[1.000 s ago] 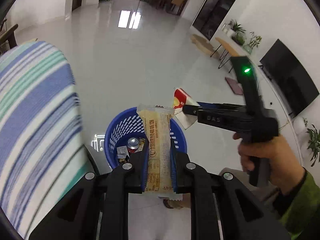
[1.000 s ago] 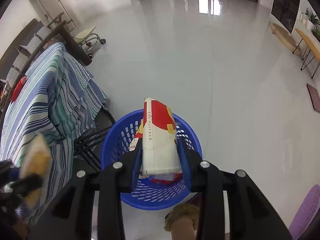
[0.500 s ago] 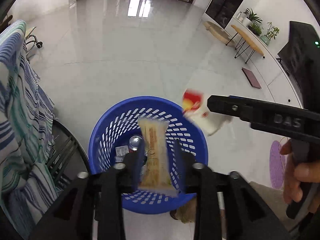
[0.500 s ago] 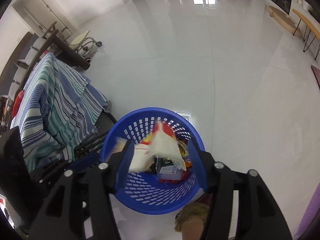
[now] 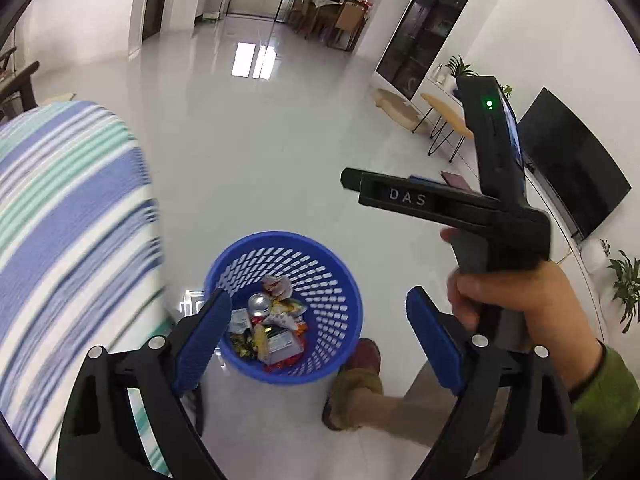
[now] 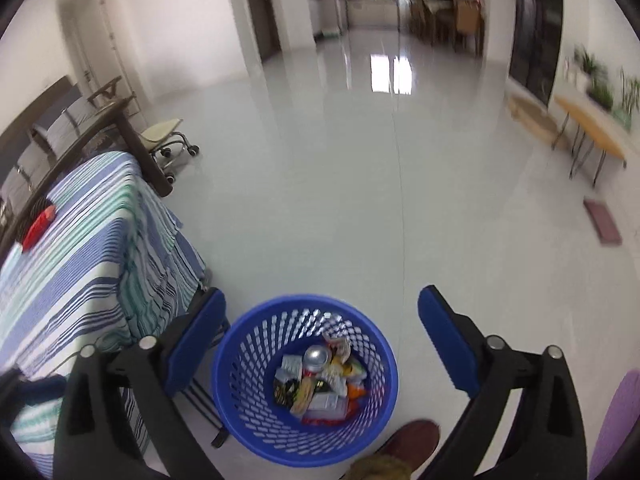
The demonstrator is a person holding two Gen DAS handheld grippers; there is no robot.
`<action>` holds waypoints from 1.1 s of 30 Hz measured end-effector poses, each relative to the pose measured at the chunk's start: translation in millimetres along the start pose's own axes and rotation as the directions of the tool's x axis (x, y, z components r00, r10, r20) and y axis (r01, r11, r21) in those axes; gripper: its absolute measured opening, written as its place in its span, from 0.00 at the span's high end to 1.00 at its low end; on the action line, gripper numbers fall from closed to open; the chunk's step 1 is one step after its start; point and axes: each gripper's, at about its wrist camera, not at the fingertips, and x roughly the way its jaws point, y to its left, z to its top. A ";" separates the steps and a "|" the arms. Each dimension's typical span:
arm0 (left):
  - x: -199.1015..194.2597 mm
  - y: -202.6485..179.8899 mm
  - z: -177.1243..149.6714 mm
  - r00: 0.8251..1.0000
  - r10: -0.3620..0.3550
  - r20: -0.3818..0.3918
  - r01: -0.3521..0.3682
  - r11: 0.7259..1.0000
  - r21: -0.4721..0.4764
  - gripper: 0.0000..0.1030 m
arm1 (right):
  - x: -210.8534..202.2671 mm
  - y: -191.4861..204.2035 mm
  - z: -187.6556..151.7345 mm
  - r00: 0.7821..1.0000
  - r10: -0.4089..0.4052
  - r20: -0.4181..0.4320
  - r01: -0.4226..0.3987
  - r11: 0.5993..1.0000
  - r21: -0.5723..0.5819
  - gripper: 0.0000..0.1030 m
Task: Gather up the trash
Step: 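Move both tools back over the table toward the red packet and black net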
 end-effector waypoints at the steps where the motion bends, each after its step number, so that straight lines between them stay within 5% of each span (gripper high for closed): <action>1: -15.7 11.3 -6.7 1.000 0.013 -0.002 -0.013 1.000 0.000 0.14 | -3.3 11.2 -1.1 1.000 -0.012 0.015 0.012 0.999 -0.035 0.04; 6: -84.9 89.0 -41.5 0.979 0.204 -0.009 -0.204 0.979 0.009 0.14 | -19.2 85.8 -23.5 0.998 -0.037 0.057 0.048 0.975 -0.217 0.04; 9: -124.8 161.8 -61.7 0.936 0.351 -0.026 -0.352 0.935 -0.055 0.14 | -31.0 133.2 -42.5 0.998 0.045 0.033 -0.035 0.964 -0.263 0.04; 13: -164.8 244.2 -76.8 0.885 0.462 -0.047 -0.462 0.866 -0.193 0.14 | -48.0 209.4 -59.2 0.984 0.177 -0.012 -0.170 0.924 -0.342 0.04; 18: -191.5 321.0 -84.2 0.842 0.535 -0.063 -0.524 0.786 -0.328 0.13 | -50.2 296.4 -65.4 0.959 0.255 -0.123 -0.283 0.844 -0.455 0.04; 22: -202.6 360.2 -88.0 0.816 0.575 -0.066 -0.547 0.729 -0.412 0.13 | -28.0 335.7 -69.5 0.953 0.216 -0.212 -0.296 0.810 -0.506 0.04; 25: -206.7 374.4 -84.3 0.793 0.603 -0.082 -0.570 0.689 -0.448 0.10 | -11.4 344.6 -67.3 0.943 0.197 -0.267 -0.308 0.820 -0.483 0.04; 30: -202.9 385.5 -85.2 0.758 0.642 -0.117 -0.625 0.662 -0.414 0.04 | 6.8 355.0 -44.3 0.923 0.184 -0.337 -0.319 0.857 -0.404 0.05; 32: -206.2 385.8 -89.3 0.757 0.641 -0.122 -0.621 0.650 -0.438 0.04 | 13.1 362.5 -24.6 0.921 0.206 -0.330 -0.322 0.881 -0.347 0.12; 33: -206.0 385.2 -89.5 0.750 0.650 -0.120 -0.625 0.639 -0.448 0.04 | 19.0 370.4 -9.8 0.923 0.225 -0.313 -0.323 0.896 -0.306 0.27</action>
